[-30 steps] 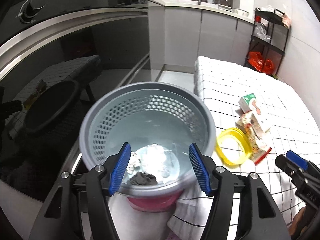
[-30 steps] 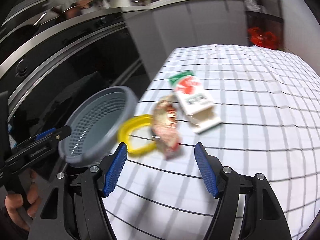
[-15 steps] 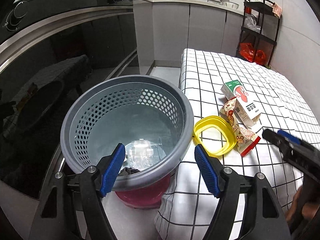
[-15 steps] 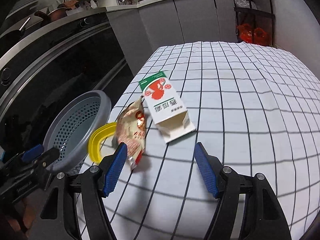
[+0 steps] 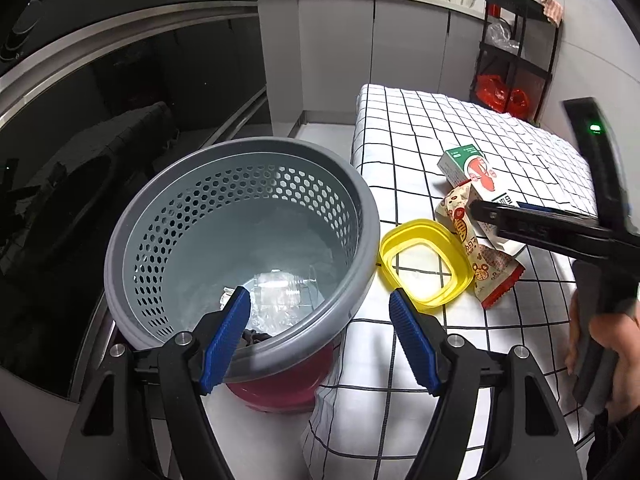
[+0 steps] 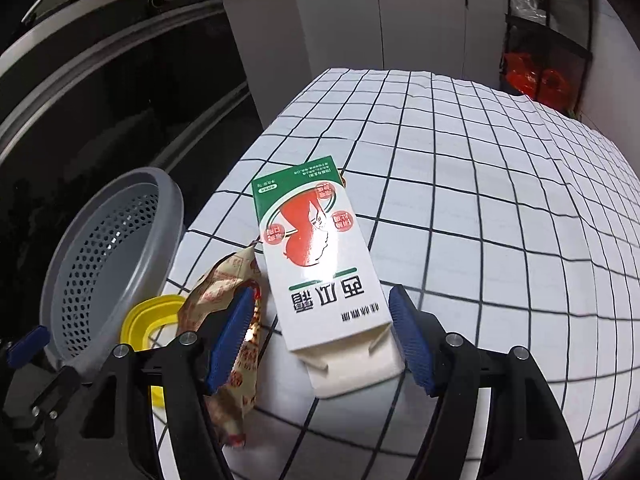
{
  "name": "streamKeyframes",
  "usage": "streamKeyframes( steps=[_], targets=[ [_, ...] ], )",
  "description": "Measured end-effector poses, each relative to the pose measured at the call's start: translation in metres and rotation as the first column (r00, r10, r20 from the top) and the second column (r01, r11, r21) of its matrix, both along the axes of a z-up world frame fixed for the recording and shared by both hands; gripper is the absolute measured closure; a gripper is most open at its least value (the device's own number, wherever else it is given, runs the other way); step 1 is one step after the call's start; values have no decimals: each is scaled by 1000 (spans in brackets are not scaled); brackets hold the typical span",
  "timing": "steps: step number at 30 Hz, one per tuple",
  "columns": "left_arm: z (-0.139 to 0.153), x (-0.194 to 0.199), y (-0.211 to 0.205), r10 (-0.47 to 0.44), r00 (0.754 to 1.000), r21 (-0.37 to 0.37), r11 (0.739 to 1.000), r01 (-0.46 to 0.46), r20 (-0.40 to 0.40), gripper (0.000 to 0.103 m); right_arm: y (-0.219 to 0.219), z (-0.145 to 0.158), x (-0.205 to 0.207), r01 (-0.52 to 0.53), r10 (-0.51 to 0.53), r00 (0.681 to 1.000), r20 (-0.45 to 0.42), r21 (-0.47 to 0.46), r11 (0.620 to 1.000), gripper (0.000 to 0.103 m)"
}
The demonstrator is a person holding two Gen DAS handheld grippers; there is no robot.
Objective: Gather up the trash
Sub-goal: 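Move the right tool to the white-and-green milk carton and close on it, then grasp the yellow plastic lid with the left tool while the right tool holds the carton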
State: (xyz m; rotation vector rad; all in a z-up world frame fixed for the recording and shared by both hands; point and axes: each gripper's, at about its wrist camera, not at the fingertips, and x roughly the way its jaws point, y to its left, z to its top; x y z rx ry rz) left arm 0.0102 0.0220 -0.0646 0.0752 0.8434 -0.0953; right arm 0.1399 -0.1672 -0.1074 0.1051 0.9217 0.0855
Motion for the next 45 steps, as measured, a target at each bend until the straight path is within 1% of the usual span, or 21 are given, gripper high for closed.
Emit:
streamKeyframes(
  steps=[2, 3, 4, 9, 13, 16, 25, 31, 33, 34, 38, 45],
  targets=[
    [0, 0, 0, -2, 1000, 0, 1000, 2, 1, 33, 0, -3, 2, -5, 5, 1000, -5, -8, 1000, 37],
    [0, 0, 0, -1, 1000, 0, 1000, 1, 0, 33, 0, -3, 1, -7, 7, 1000, -5, -11, 1000, 46],
    [0, 0, 0, -1, 1000, -2, 1000, 1, 0, 33, 0, -3, 0, -9, 9, 1000, -6, -10, 1000, 48],
    [-1, 0, -2, -4, 1000, -14, 1000, 4, -9, 33, -18, 2, -19, 34, -35, 999, 25, 52, 998, 49],
    [-1, -1, -6, -15, 1000, -20, 1000, 15, -9, 32, -36, 14, -49, 102, -109, 992, 68, 98, 990, 50],
    [-1, 0, -11, -24, 1000, -24, 999, 24, -4, 29, -46, 20, -74, 142, -155, 983, 99, 124, 982, 51],
    [-7, 2, -28, -43, 999, -35, 999, 42, -20, 28, -58, 23, -123, 190, -210, 971, 117, 163, 968, 52],
    [-16, 8, -35, -45, 998, -57, 997, 42, -53, 28, -65, 12, -144, 214, -234, 967, 98, 180, 960, 52],
    [-17, 11, -40, -51, 997, -54, 997, 48, -54, 24, -67, 8, -148, 221, -241, 966, 91, 186, 957, 52],
    [-18, 12, -43, -57, 997, -55, 997, 54, -54, 24, -68, 7, -150, 224, -243, 966, 89, 188, 956, 52],
    [-21, 14, -55, -81, 995, -60, 995, 77, -63, 23, -73, 9, -152, 224, -246, 965, 94, 197, 954, 52],
    [-30, 19, -74, -91, 993, -36, 995, 88, -74, 23, -73, 11, -154, 209, -235, 966, 107, 213, 955, 52]
  ],
)
